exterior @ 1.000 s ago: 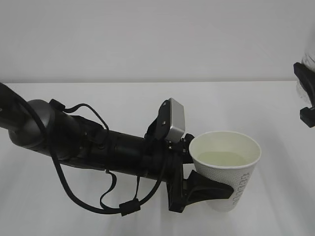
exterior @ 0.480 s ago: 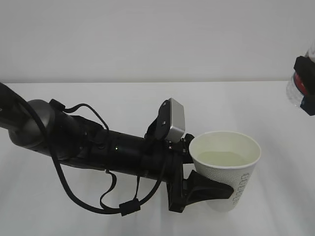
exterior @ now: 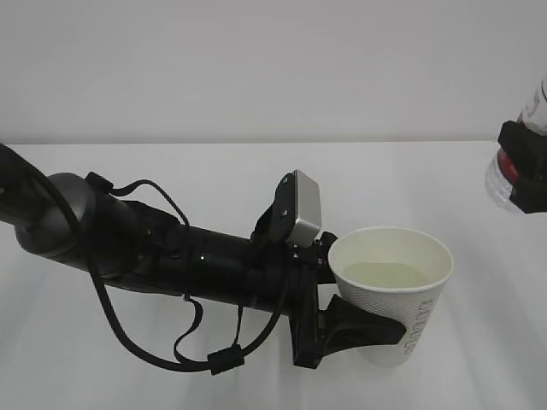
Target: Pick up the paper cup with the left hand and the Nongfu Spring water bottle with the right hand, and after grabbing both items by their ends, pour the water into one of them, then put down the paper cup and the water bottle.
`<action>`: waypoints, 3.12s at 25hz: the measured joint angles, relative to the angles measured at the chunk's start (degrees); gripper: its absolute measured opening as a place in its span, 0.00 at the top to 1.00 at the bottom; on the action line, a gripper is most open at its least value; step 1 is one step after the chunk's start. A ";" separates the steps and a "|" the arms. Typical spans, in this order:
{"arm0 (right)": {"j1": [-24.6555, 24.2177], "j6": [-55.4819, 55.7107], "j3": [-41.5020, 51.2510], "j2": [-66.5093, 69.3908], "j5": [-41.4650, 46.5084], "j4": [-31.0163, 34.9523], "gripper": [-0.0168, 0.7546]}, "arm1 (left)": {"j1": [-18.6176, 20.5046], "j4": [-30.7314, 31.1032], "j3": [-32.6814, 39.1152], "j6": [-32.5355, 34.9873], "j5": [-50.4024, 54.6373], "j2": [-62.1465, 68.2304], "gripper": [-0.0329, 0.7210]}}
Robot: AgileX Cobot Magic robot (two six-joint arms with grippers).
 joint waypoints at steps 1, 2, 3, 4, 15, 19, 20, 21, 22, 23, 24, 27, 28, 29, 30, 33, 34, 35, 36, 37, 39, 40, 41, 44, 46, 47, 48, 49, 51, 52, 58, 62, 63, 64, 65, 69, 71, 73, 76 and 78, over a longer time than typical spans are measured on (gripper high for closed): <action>0.00 0.00 0.00 0.41 -0.09 0.09 0.40 | 0.00 0.01 0.00 0.00 0.00 0.00 0.28; 0.00 0.00 0.00 1.11 -0.09 0.09 0.40 | 0.00 0.01 0.00 0.00 0.00 0.00 0.28; 0.00 0.00 0.00 1.78 -0.13 0.09 0.40 | 0.00 0.01 0.00 0.00 0.00 0.00 0.28; 0.00 0.45 0.00 2.53 -0.22 0.09 0.40 | 0.00 0.01 0.00 0.00 0.00 0.00 0.28; 0.00 5.37 0.00 12.85 -7.26 1.50 0.40 | 0.00 0.01 0.00 0.00 0.00 0.00 0.28; 0.00 7.57 0.27 16.64 -13.21 1.67 0.40 | 0.00 0.01 0.00 0.00 0.00 0.00 0.28; 0.00 7.70 0.48 17.48 -14.79 1.76 0.40 | 0.00 0.01 0.00 0.00 0.00 0.00 0.28; 0.00 7.83 0.87 18.31 -15.67 2.02 0.40 | 0.00 0.01 0.00 0.00 0.00 0.00 0.28; 0.00 7.91 1.28 19.05 -15.89 2.30 0.40 | 0.00 0.01 0.00 0.00 0.00 0.00 0.28; 0.00 7.91 1.55 19.95 -16.02 2.59 0.40 | 0.00 0.01 0.00 0.00 0.00 0.00 0.28; 0.00 7.91 1.69 20.76 -16.13 2.84 0.40 | 0.00 0.01 0.00 0.00 0.00 0.00 0.28; 0.00 7.96 1.69 22.60 -16.13 3.18 0.40 | 0.00 0.01 0.00 0.00 0.00 0.00 0.28; 0.00 7.96 1.69 23.03 -16.25 3.18 0.40 | 0.00 0.01 0.00 0.00 0.00 0.00 0.28; 0.00 8.05 1.69 23.28 -16.25 3.18 0.40 | 0.00 0.01 0.00 0.00 0.00 0.00 0.28; 0.00 8.05 1.69 23.42 -16.25 3.31 0.40 | 0.00 0.01 0.00 0.00 0.00 0.00 0.28; 0.00 8.05 1.69 23.92 -16.34 3.41 0.40 | 0.00 0.01 0.00 0.00 0.00 0.00 0.28; 0.00 7.66 1.69 24.25 -16.48 3.41 0.40 | 0.00 0.01 0.00 0.00 0.00 0.00 0.28; 0.00 7.24 1.69 24.67 -16.47 3.41 0.40 | 0.00 0.01 0.00 0.00 0.00 0.00 0.28; 0.00 6.95 1.45 25.16 -16.47 3.52 0.40 | 0.00 0.01 0.00 0.00 0.00 0.00 0.28; 0.00 6.70 1.05 25.85 -16.47 3.61 0.40 | 0.00 0.01 0.00 0.00 0.00 0.00 0.28; 0.00 6.59 0.21 27.26 -16.47 3.86 0.40 | 0.00 -0.11 0.00 0.00 0.00 0.00 0.28; 0.00 6.49 -0.47 28.10 -16.47 3.86 0.40 | 0.00 -0.11 0.00 0.00 0.00 0.00 0.28; 0.00 6.38 -1.11 28.96 -16.47 3.96 0.40 | 0.00 -0.11 0.00 0.00 0.00 0.00 0.28; 0.00 6.38 -3.10 31.18 -16.47 3.97 0.40 | 0.00 -0.11 0.00 0.00 0.00 0.00 0.28; 0.00 6.37 -4.41 32.41 -16.47 4.07 0.40 | 0.00 -0.11 0.00 0.00 0.00 0.00 0.28; 0.00 6.27 -5.12 33.06 -16.47 4.07 0.40 | 0.00 -0.11 0.00 0.00 0.00 0.00 0.28; 0.00 6.27 -5.82 33.70 -16.47 4.07 0.40 | 0.00 -0.11 0.00 0.00 0.00 0.00 0.28; 0.00 6.27 -6.38 34.35 -16.47 4.07 0.40 | 0.00 -0.11 0.00 0.00 0.00 0.00 0.28; 0.00 6.15 -7.76 35.54 -16.47 4.07 0.40 | 0.00 -0.11 0.00 0.00 0.00 0.00 0.28; 0.00 6.15 -8.34 36.23 -16.50 4.07 0.40 | 0.00 -0.11 0.00 0.00 0.00 0.00 0.28; 0.00 6.15 -11.75 39.53 -16.50 4.07 0.40 | 0.00 -0.11 0.00 0.00 0.00 0.00 0.28; 0.00 6.15 -13.96 41.70 -16.50 4.07 0.40 | 0.00 -0.22 0.00 0.00 0.00 0.00 0.28; 0.00 6.15 -14.28 42.26 -16.50 4.07 0.40 | 0.00 -0.22 0.00 0.00 0.00 0.00 0.28; 0.00 6.15 -14.69 42.66 -16.50 4.07 0.40 | 0.00 -0.22 0.00 0.00 0.00 0.00 0.28; 0.00 6.15 -15.04 42.92 -16.50 4.07 0.40 | 0.00 -0.22 0.00 0.00 0.00 0.00 0.28; 0.00 6.15 -15.12 43.02 -16.50 4.07 0.40 | 0.00 -0.22 0.00 0.00 0.00 0.00 0.28; 0.00 6.15 -15.12 43.06 -16.50 4.07 0.39 | 0.00 -0.22 0.00 0.00 0.00 0.00 0.28; 0.00 6.15 -15.12 43.06 -16.50 4.07 0.37 | 0.00 -0.31 0.00 0.00 0.00 0.00 0.28; 0.00 6.05 -15.12 43.06 -16.50 4.07 0.31 | 0.00 -0.43 0.00 0.00 0.00 0.00 0.28; 0.00 6.04 -15.12 43.06 -16.50 4.07 0.29 | 0.00 -0.55 0.00 0.00 0.00 0.00 0.28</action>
